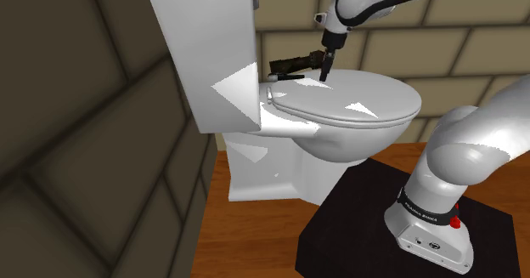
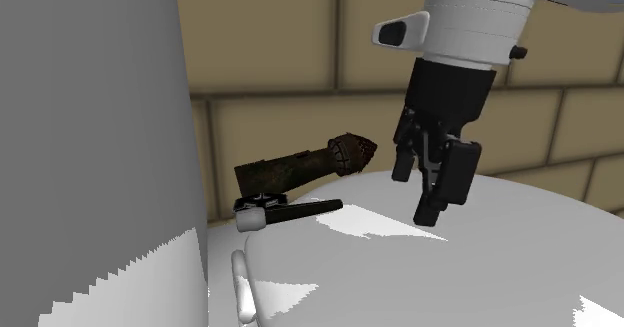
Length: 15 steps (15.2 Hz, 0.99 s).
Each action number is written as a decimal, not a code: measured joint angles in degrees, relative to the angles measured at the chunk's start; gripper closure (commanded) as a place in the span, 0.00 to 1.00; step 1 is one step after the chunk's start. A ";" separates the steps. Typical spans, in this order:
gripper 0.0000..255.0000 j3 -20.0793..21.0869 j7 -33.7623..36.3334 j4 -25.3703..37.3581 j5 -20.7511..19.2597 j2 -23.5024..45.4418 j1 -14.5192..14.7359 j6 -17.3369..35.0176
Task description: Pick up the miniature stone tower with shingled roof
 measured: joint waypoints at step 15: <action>0.00 -9.49 -24.41 17.56 0.32 24.70 1.58 21.53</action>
